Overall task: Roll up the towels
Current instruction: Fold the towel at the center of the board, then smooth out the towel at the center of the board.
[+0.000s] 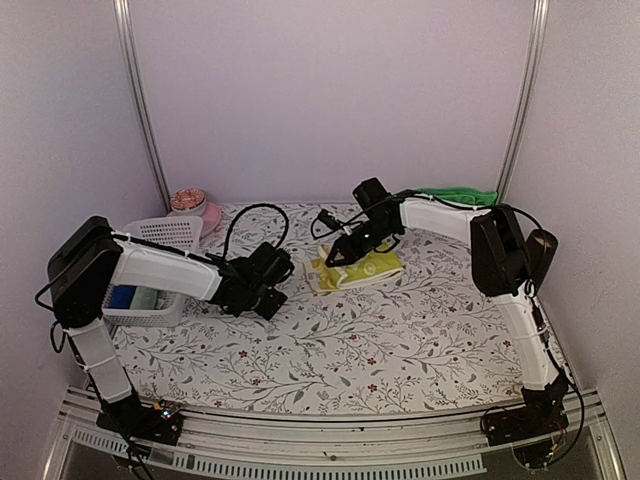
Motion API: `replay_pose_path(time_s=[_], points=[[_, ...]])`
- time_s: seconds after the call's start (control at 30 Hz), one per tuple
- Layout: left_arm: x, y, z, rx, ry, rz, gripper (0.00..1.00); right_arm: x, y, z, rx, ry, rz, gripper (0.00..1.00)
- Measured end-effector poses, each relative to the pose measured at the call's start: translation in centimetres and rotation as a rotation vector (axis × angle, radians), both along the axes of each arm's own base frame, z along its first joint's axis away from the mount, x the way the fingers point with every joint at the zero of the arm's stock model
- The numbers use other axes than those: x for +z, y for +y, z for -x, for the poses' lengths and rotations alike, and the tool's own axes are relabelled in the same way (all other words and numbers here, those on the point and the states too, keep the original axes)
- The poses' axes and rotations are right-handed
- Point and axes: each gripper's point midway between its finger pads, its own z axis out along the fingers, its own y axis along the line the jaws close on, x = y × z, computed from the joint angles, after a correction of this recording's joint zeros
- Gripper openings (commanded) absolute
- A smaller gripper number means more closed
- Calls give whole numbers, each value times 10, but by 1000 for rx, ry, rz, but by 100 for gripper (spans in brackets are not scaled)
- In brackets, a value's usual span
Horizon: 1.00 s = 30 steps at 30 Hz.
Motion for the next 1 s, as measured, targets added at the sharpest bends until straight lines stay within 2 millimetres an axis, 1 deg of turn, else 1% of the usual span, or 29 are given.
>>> replay_pose_path(time_s=[0.1, 0.2, 0.27, 0.37, 0.43, 0.53, 0.6, 0.63, 0.67, 0.7, 0.73, 0.77, 0.83, 0.87, 0.93, 0.97, 1.0], points=[[-1, 0, 0, 0, 2, -2, 97, -2, 1, -1, -1, 1, -5, 41], [-4, 0, 0, -1, 7, -6, 97, 0, 3, -1, 5, -2, -16, 50], [-5, -1, 0, -2, 11, -6, 97, 1, 4, -1, 13, -9, -24, 52], [-7, -3, 1, -6, 20, 10, 97, 8, 3, -1, 17, -17, -28, 51], [-8, -8, 2, -15, 32, 44, 97, 20, -2, -2, 14, -35, -37, 49], [-4, -20, 2, -38, 52, 133, 92, 55, -17, -3, 0, -81, -63, 44], [10, -34, -1, -60, 52, 223, 90, 80, -36, -9, -30, -116, -82, 42], [18, -42, -4, -70, 48, 260, 90, 90, -48, -14, -51, -135, -91, 42], [30, -53, -9, -85, 39, 303, 90, 97, -62, -19, -76, -150, -95, 42], [43, -65, -16, -99, 27, 351, 90, 100, -73, -24, -98, -160, -93, 42], [54, -76, -21, -110, 15, 391, 91, 100, -86, -30, -126, -167, -87, 42], [68, -90, -29, -124, 2, 441, 91, 95, -100, -36, -154, -170, -75, 42], [89, -115, -44, -148, -12, 543, 89, 77, -122, -45, -205, -158, -42, 40], [92, -125, -51, -155, -9, 585, 88, 65, -133, -48, -232, -144, -19, 38], [88, -137, -59, -160, 19, 644, 86, 46, -148, -51, -266, -116, 17, 36], [79, -142, -62, -156, 45, 670, 84, 39, -152, -54, -277, -106, 27, 34], [66, -146, -64, -149, 79, 691, 83, 34, -153, -56, -283, -106, 33, 32]])
